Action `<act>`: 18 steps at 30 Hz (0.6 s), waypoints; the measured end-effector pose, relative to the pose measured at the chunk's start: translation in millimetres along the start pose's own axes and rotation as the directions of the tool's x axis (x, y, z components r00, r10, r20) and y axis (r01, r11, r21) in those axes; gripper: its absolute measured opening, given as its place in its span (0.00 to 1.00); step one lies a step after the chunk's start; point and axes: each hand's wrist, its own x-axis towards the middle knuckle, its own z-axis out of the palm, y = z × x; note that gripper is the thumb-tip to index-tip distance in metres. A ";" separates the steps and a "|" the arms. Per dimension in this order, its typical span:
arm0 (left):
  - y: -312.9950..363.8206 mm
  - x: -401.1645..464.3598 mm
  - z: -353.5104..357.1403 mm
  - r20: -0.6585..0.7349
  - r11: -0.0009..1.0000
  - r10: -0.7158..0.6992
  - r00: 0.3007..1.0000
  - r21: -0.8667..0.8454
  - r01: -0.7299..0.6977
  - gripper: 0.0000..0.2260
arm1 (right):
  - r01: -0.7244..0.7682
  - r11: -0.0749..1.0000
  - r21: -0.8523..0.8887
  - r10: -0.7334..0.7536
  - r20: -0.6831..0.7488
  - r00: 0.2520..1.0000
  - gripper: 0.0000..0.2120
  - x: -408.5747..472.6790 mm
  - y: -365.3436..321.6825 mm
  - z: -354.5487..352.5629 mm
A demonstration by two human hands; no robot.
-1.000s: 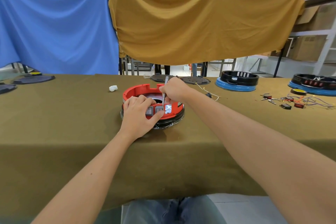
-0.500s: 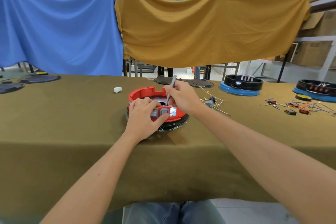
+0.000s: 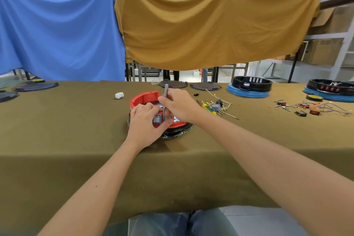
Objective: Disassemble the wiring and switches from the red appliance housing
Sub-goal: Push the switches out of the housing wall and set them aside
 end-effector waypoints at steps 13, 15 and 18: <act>1.9 0.2 -1.6 -0.018 0.999 0.009 1.000 -0.033 -0.009 0.23 | -0.130 0.984 -0.121 0.151 0.187 0.971 0.10 21.3 -18.9 -2.1; 1.1 0.6 -1.4 -0.013 1.000 0.011 1.000 -0.026 -0.011 0.23 | -0.101 0.989 -0.104 0.118 0.167 0.979 0.11 17.1 -17.7 -4.4; 0.2 0.3 -1.1 0.000 1.000 0.007 1.000 -0.020 -0.007 0.22 | -0.073 0.997 -0.024 0.074 0.073 0.995 0.15 10.4 -12.4 -9.1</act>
